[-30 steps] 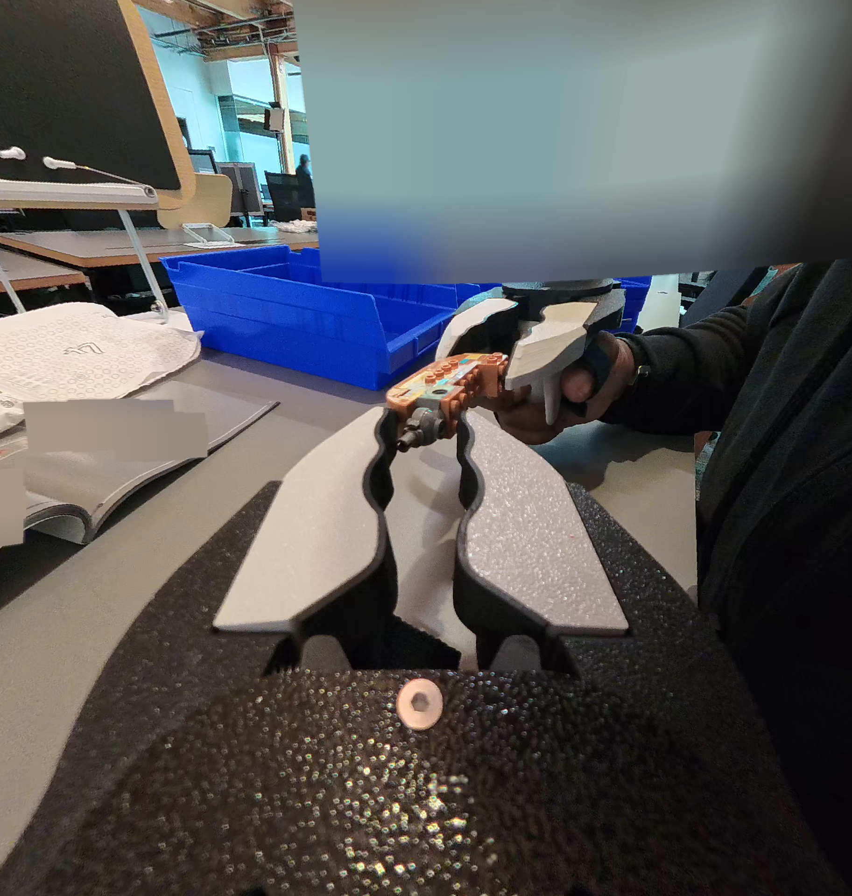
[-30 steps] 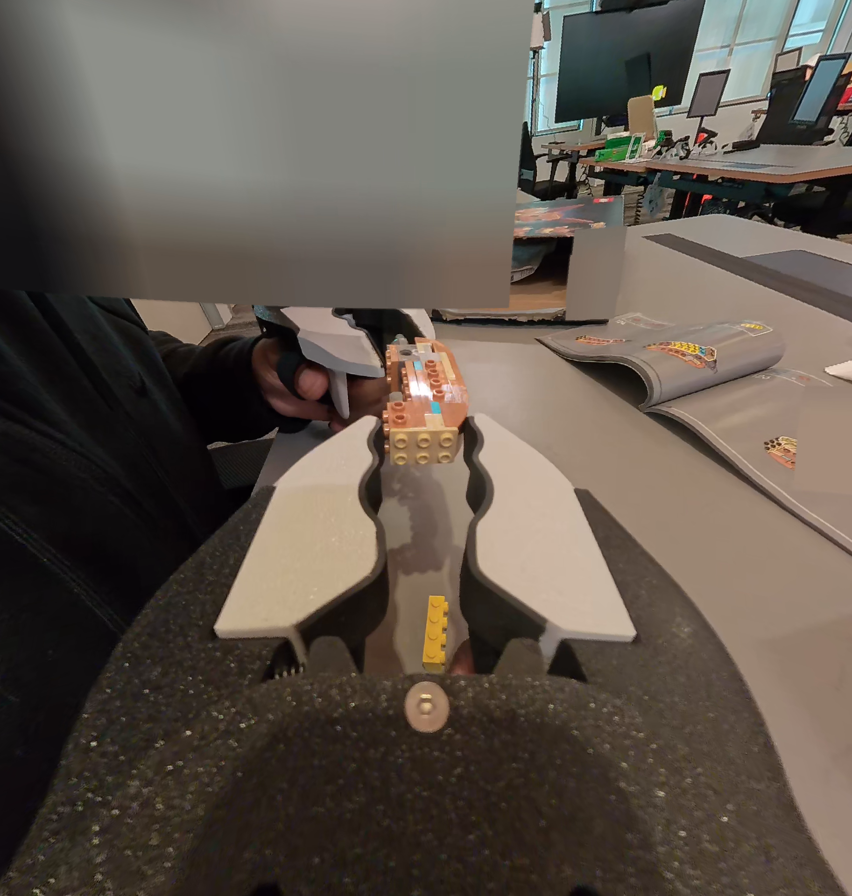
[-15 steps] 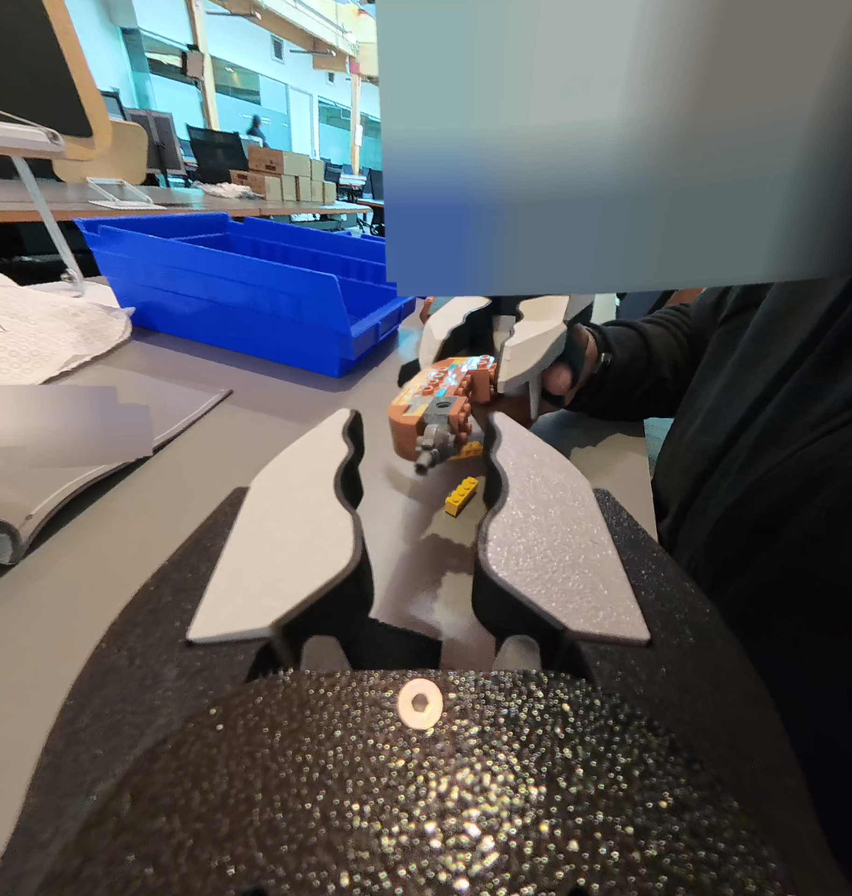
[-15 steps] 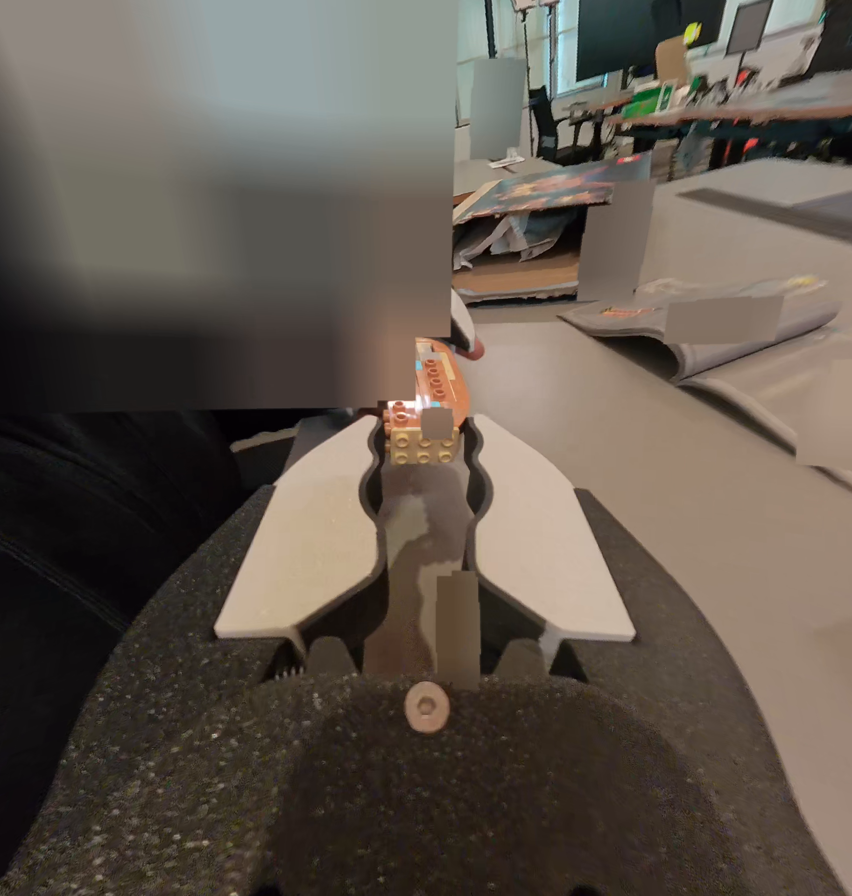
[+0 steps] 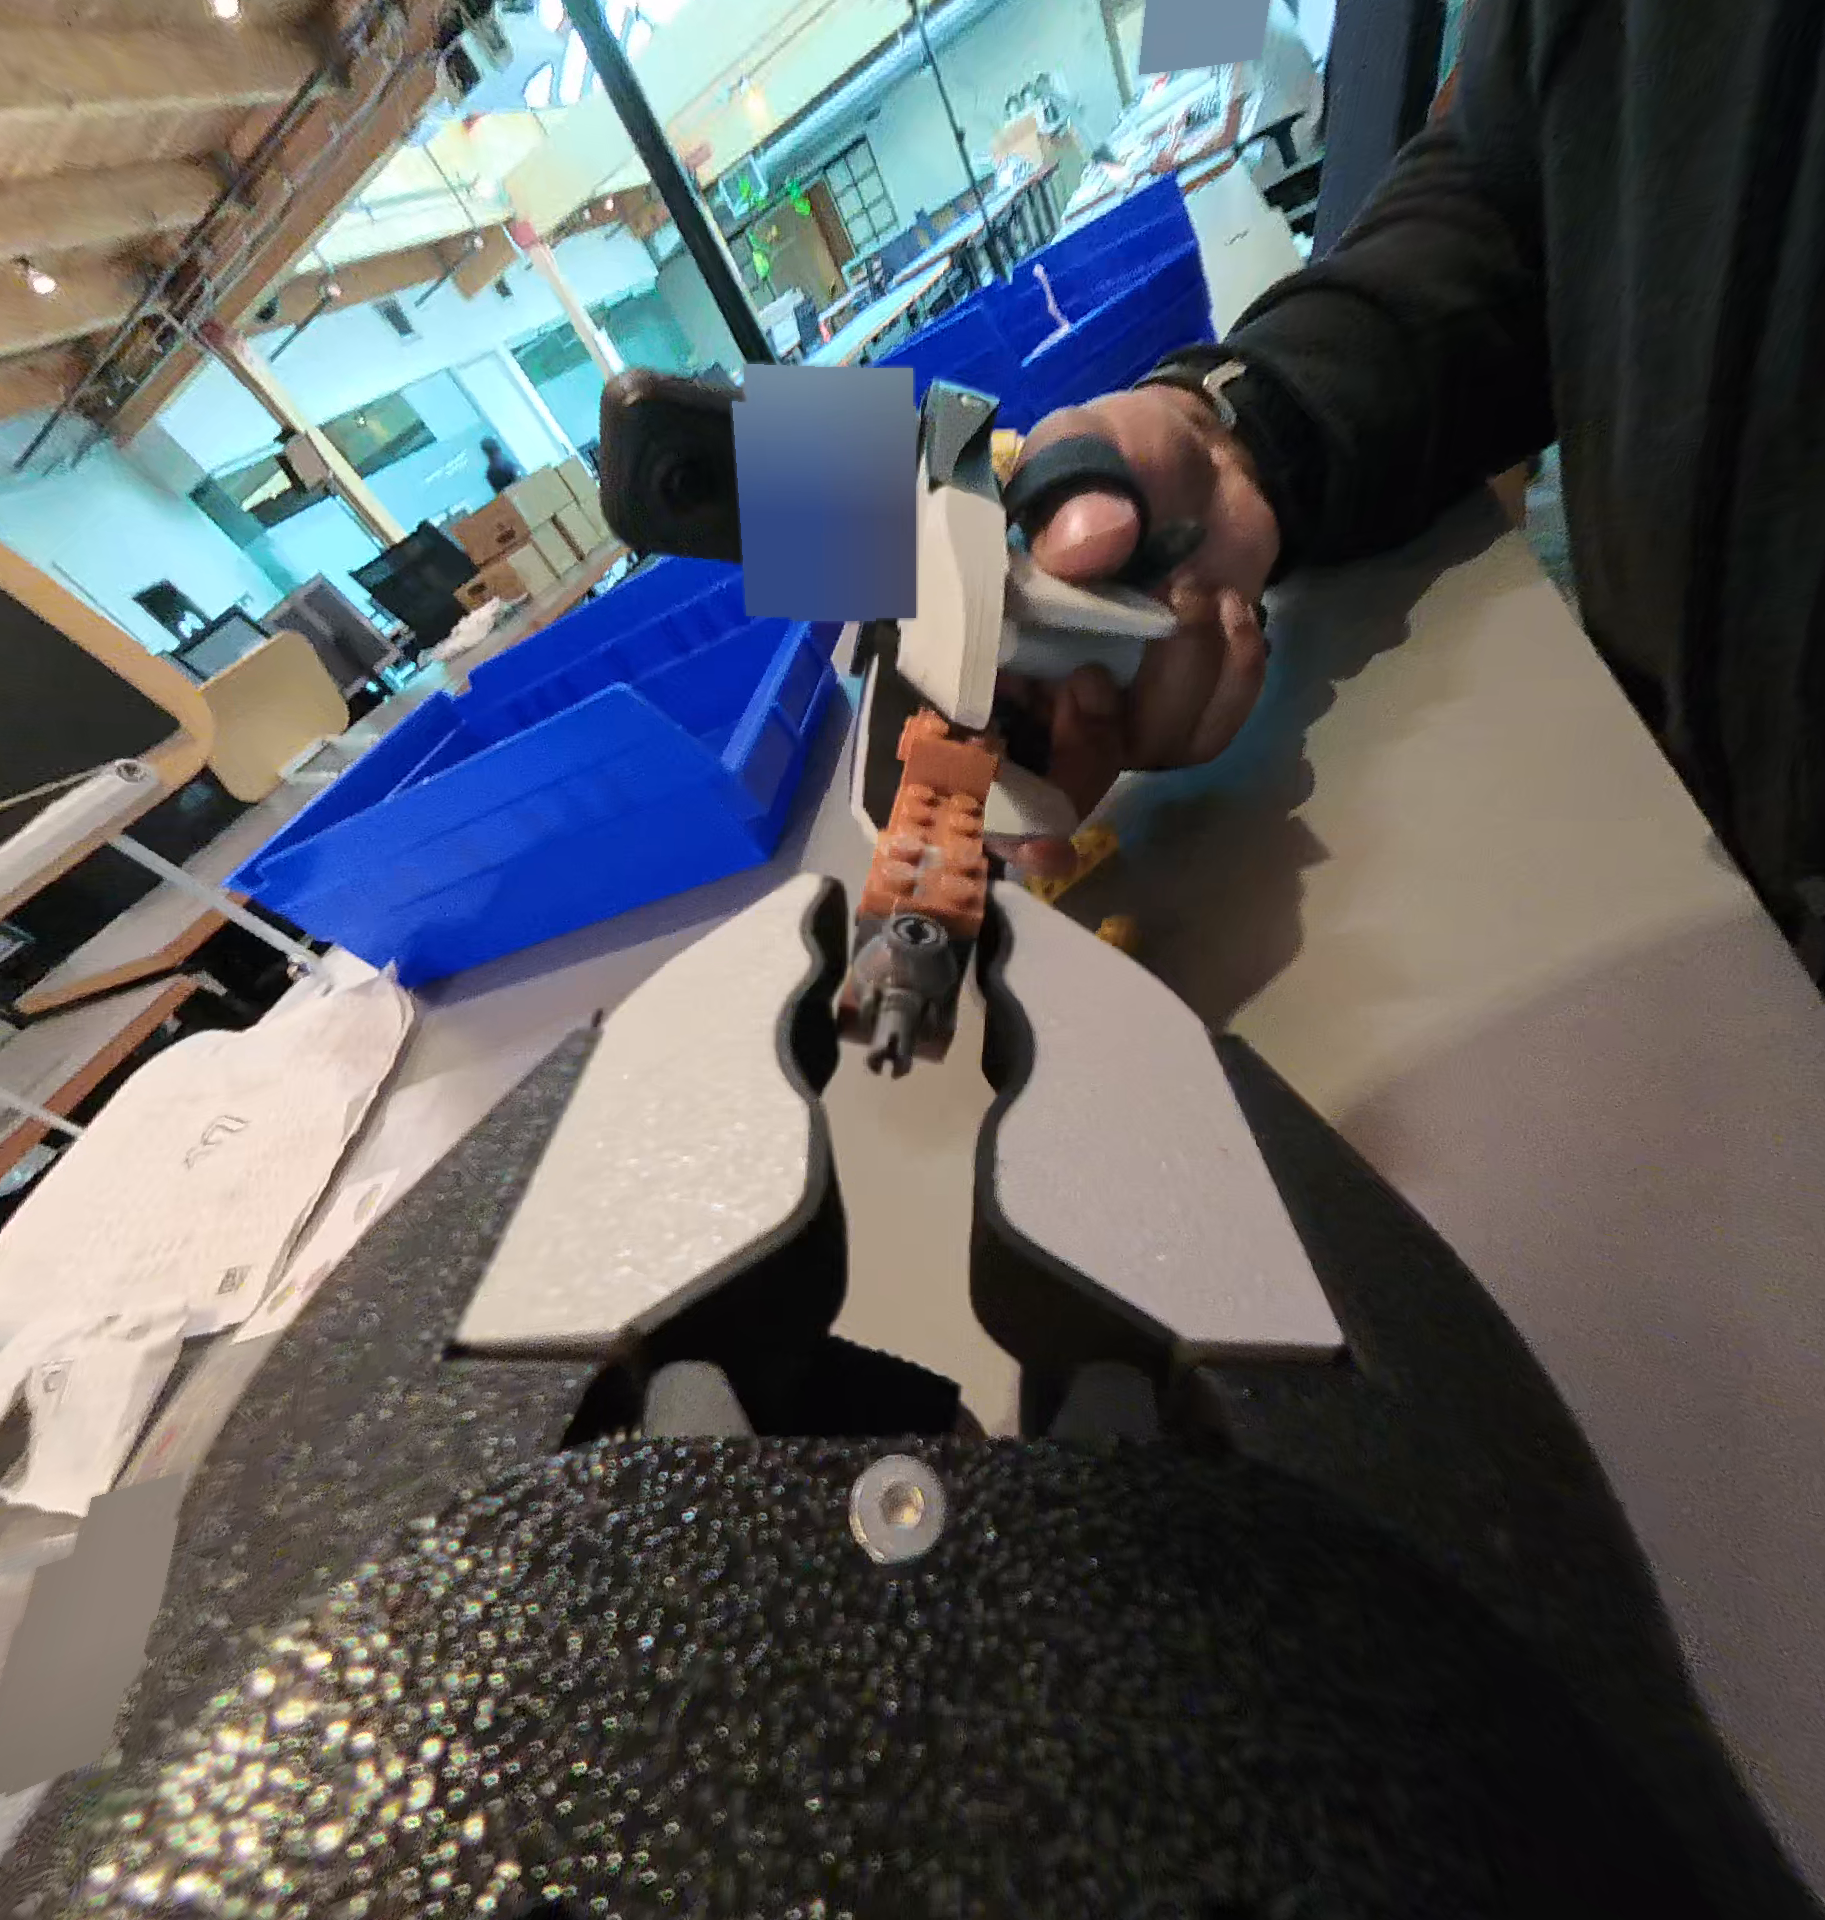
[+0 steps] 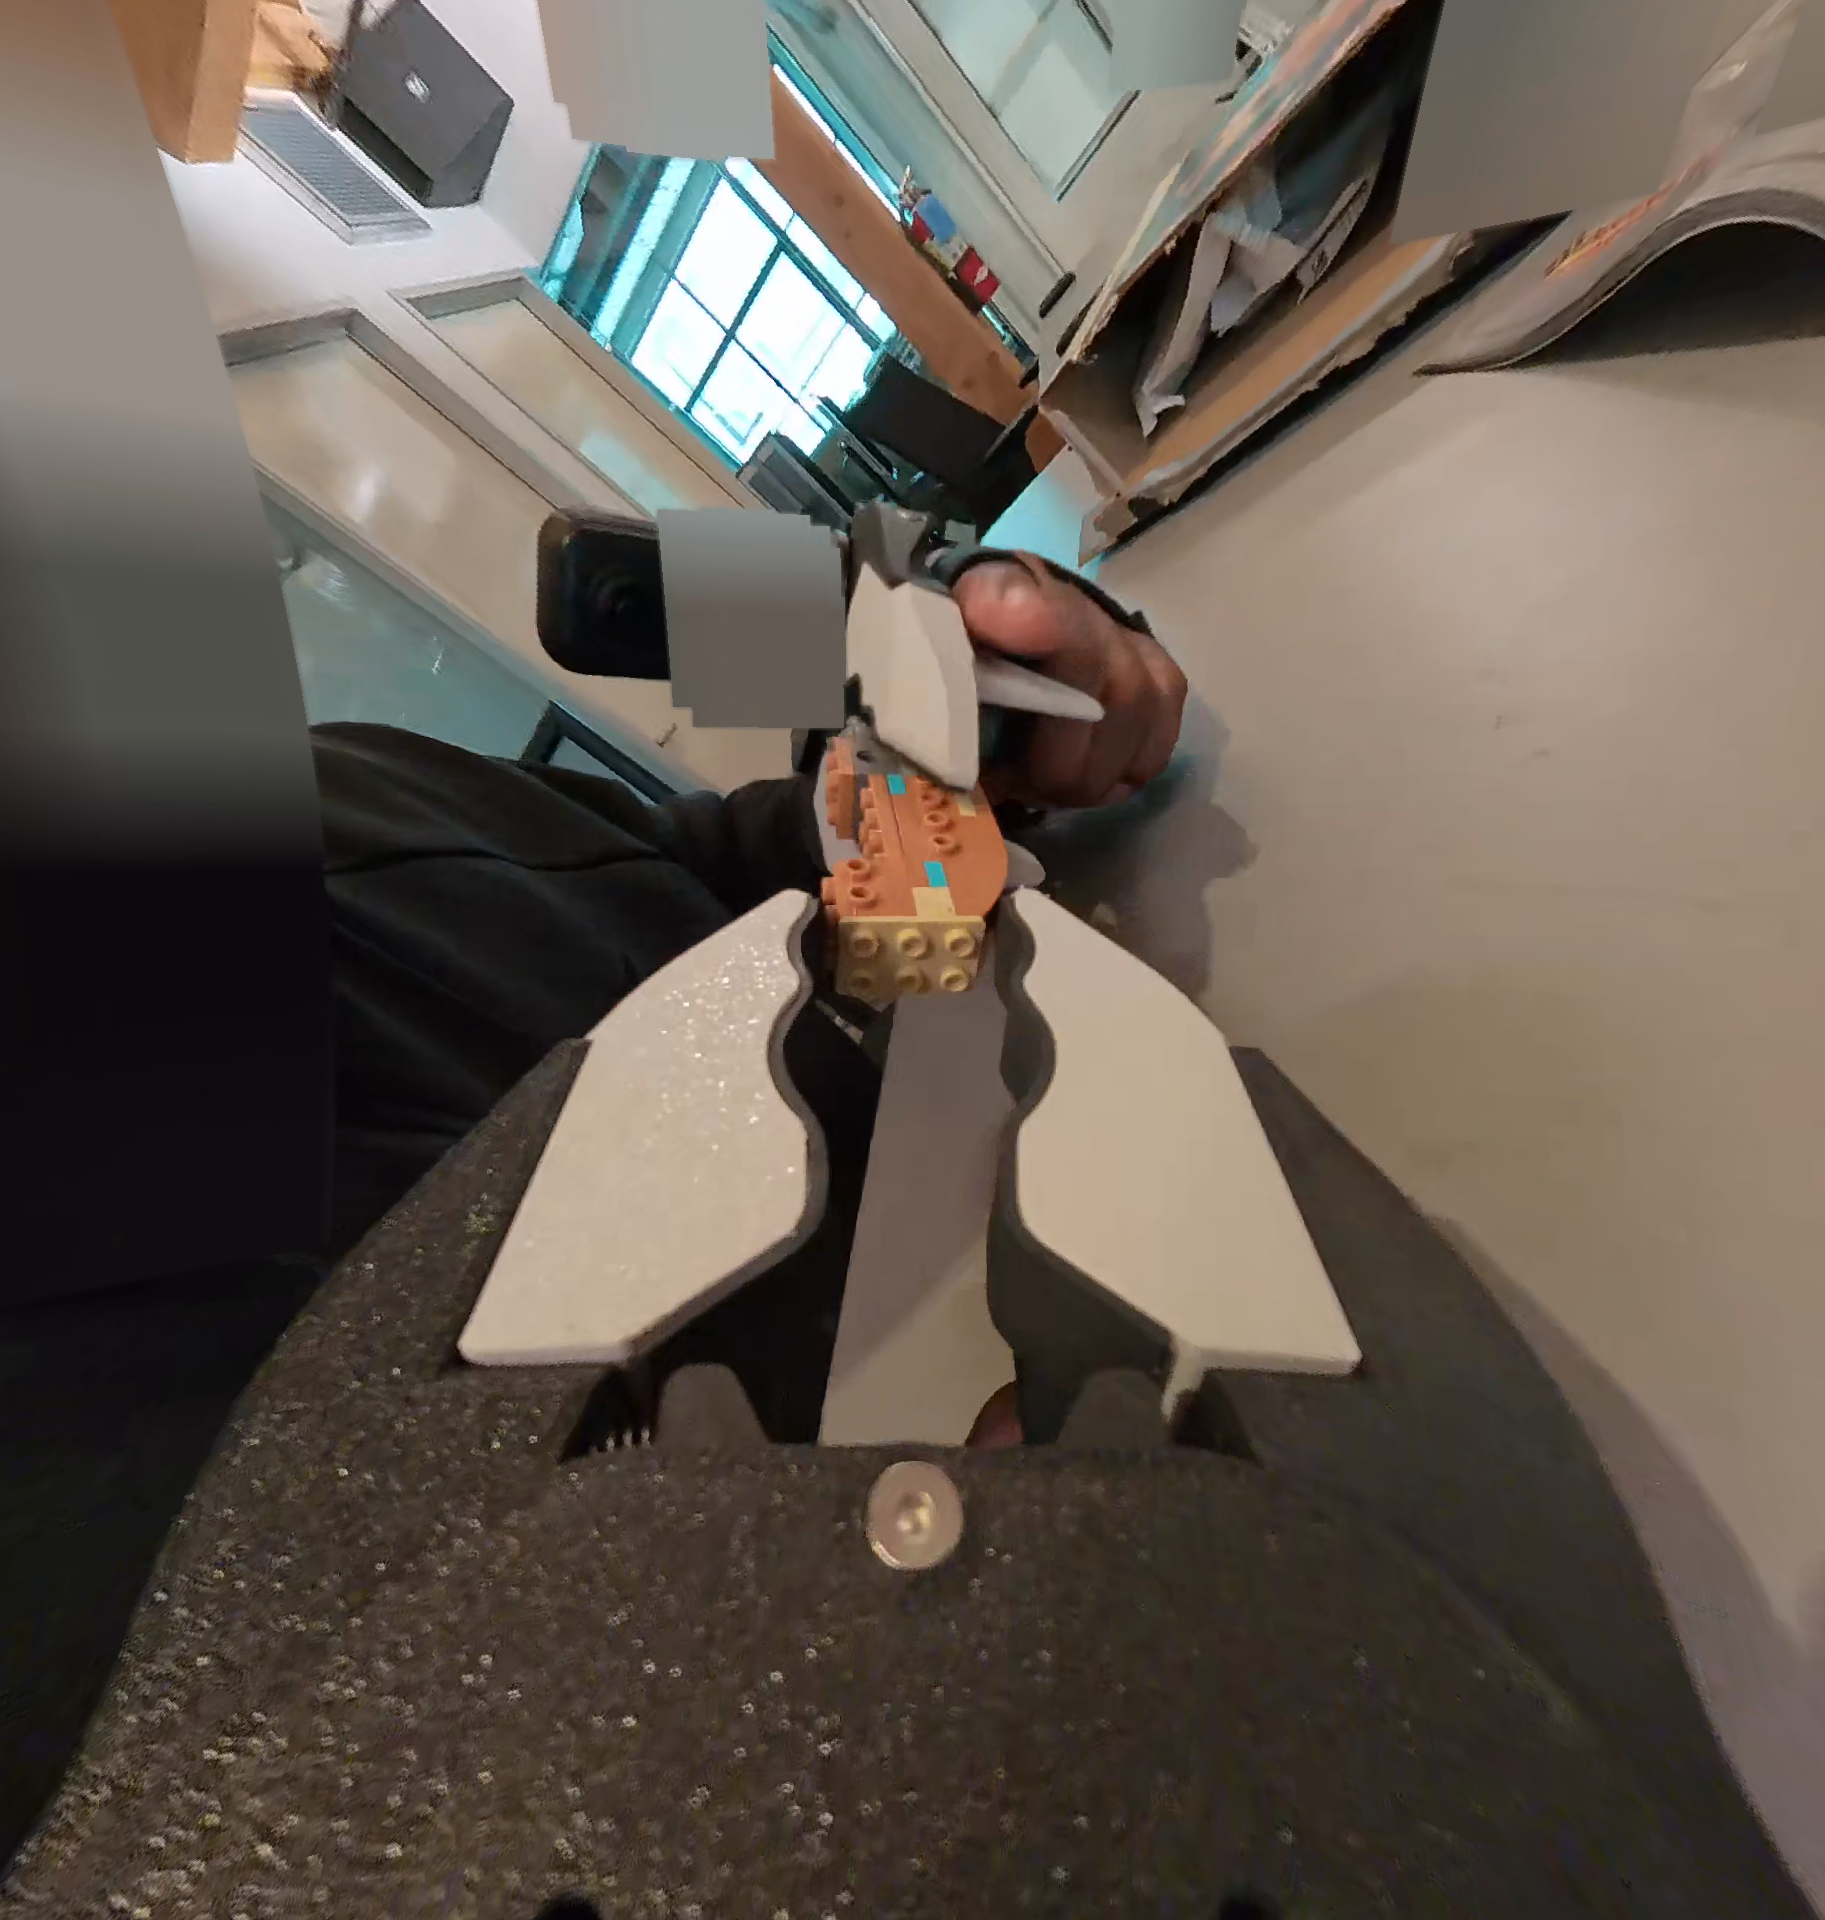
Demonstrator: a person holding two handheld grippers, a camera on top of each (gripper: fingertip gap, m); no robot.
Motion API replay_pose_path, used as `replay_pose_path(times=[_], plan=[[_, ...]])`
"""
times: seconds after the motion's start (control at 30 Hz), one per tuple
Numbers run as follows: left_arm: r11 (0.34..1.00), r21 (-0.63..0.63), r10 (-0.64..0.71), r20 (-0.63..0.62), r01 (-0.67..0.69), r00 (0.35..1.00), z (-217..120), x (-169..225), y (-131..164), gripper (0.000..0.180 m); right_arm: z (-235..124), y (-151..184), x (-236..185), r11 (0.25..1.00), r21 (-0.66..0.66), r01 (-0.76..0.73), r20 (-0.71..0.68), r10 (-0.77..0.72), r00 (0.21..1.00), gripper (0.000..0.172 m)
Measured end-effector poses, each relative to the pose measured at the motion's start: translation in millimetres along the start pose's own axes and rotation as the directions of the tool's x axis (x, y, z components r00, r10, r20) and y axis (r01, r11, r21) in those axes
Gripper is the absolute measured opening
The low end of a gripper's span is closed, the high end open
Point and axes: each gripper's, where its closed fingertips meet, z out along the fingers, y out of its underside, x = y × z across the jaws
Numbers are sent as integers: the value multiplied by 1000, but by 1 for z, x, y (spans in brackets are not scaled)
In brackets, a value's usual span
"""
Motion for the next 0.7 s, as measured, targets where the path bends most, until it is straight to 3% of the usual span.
replay_pose_path(times=[0.1, 0.2, 0.33, 0.4, 0.5, 0.7], plan=[[999, 7, -39, 15, 38, 999, 3, -1, 1, 21, -3, -3, 3, 1000, 4, 2, -17, -2, 1000, 32], [992, -51, -114, 20, 115, 993, 3, -4, 9, 21, -13, -1, 15, 991, -77, 106, -128, -115, 985, 40], [946, -194, -256, 48, 261, 965, -2, -8, 29, 21, -46, 3, 42, 898, -306, 315, -365, -417, 833, 34], [902, -266, -344, 33, 340, 938, -3, -3, 39, 21, -53, 16, 45, 845, -421, 330, -367, -492, 790, 31], [818, -363, -471, 21, 446, 882, -5, 7, 52, 21, -44, 34, 37, 821, -473, 319, -315, -496, 809, 23], [717, -507, -555, 1, 478, 832, -7, 26, 70, 21, -37, 51, 58, 698, -646, 308, -352, -631, 691, 16]])
